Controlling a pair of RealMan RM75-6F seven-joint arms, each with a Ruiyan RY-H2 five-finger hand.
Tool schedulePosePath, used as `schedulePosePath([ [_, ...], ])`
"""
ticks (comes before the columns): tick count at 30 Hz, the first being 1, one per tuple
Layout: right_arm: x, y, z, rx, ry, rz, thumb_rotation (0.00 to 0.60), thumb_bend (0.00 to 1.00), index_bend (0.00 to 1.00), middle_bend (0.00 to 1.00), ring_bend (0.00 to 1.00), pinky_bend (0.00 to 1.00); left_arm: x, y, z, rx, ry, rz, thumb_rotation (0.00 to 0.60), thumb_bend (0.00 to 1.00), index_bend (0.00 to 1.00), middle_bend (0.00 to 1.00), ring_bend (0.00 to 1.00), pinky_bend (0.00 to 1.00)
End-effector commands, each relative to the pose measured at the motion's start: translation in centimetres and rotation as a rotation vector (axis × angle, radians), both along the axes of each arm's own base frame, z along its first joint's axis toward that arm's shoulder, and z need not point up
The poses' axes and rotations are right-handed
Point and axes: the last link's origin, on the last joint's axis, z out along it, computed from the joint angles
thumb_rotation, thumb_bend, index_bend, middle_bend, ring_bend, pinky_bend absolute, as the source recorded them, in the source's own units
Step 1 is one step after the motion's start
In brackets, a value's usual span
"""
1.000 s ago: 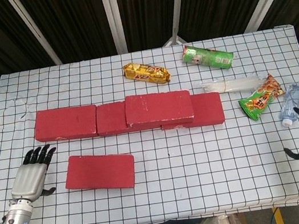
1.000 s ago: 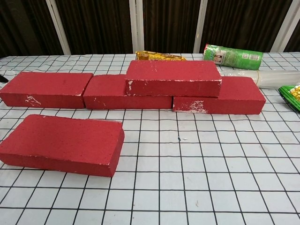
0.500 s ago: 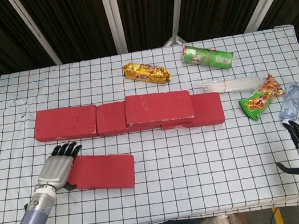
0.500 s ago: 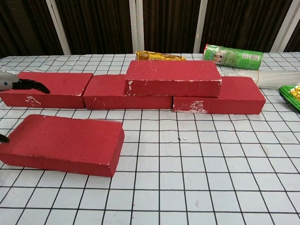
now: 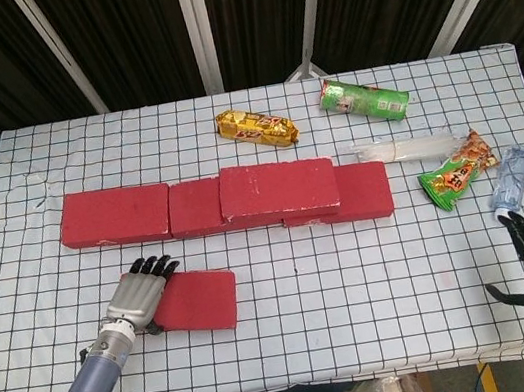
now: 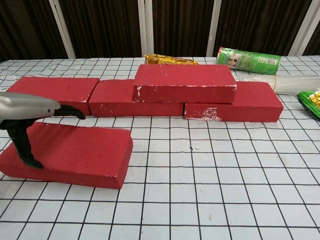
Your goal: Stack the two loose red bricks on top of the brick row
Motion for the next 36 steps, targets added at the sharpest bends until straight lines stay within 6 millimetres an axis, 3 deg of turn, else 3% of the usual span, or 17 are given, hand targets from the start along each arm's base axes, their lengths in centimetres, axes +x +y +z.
schedulePosePath([
  [1, -0.1, 0.0, 0.1, -0.003, 0.000, -0.004, 0.600, 0.21, 0.03, 0.00, 0.00, 0.00, 0.3, -0.1, -0.3, -0.004, -0.001, -0.007, 0.600, 0.00, 0.00, 0.00, 0.00, 0.00],
  [9, -0.4, -0.2, 0.1, -0.003, -0.006, -0.020, 0.600, 0.21, 0.03, 0.00, 0.00, 0.00, 1.4, -0.3, 0.2, 0.019, 0.000, -0.032, 0.600, 0.00, 0.00, 0.00, 0.00, 0.00],
  [19, -0.3, -0.2, 0.1, -0.008, -0.009, -0.029, 0.600, 0.21, 0.03, 0.00, 0.00, 0.00, 1.5, -0.6, 1.3, 0.045, -0.005, -0.031, 0.600, 0.00, 0.00, 0.00, 0.00, 0.00],
  [36, -0.4, -0.2, 0.0, -0.004, -0.008, -0.039, 0.600, 0.21, 0.03, 0.00, 0.00, 0.00, 0.5, -0.8, 0.2, -0.004, 0.039, -0.011, 0.600, 0.00, 0.00, 0.00, 0.00, 0.00],
])
